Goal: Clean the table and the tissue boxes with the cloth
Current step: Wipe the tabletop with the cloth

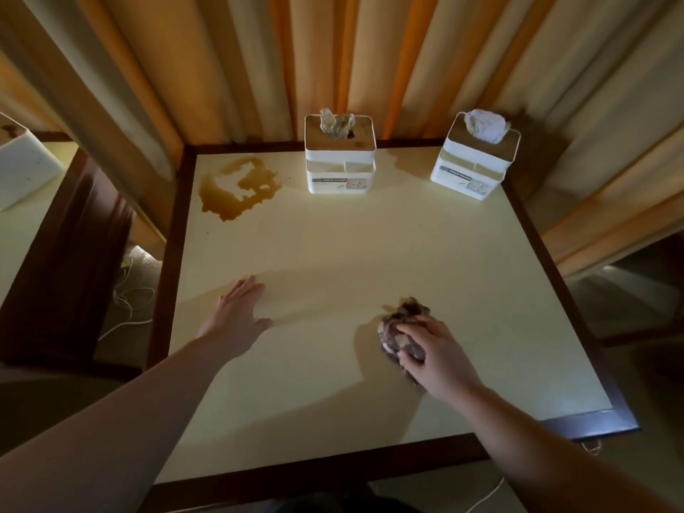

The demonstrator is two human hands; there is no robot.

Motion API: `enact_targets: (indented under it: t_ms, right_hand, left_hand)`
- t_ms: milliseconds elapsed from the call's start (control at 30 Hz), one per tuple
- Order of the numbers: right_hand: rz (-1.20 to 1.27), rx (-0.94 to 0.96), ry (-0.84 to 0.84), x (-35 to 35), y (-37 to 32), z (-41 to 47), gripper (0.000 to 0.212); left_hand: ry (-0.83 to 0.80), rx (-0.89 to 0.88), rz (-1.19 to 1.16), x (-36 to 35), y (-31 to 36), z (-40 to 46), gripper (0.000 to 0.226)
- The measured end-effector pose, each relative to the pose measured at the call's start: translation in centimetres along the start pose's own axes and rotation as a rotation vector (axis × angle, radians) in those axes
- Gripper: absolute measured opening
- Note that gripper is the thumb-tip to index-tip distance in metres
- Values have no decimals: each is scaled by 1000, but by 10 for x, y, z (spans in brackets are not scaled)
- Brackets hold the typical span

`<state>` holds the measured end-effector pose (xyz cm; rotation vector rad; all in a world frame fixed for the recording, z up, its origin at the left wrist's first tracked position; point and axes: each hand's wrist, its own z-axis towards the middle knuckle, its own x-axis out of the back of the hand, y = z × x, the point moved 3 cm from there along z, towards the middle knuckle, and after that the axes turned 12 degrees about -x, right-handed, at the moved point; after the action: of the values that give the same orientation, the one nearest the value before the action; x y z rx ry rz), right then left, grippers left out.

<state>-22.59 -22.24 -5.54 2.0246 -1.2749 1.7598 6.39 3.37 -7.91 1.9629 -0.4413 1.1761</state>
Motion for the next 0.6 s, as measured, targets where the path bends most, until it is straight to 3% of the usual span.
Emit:
enact_targets:
  t_ms: [133,233,433,600]
  right_hand:
    - [-31,-101,64,20,26,16,49]
    - [12,-64,90,24,8,36,47]
    - [45,175,9,-2,-93,64,48]
    - [103,250,-49,-55,-185,70,49]
  left_hand:
    - [128,55,-42,-3,7,-20,71]
    - [187,99,-69,0,8,-36,77]
    - [272,187,-65,26,-28,-60,89]
    - [295,310,-97,48,-69,-65,95]
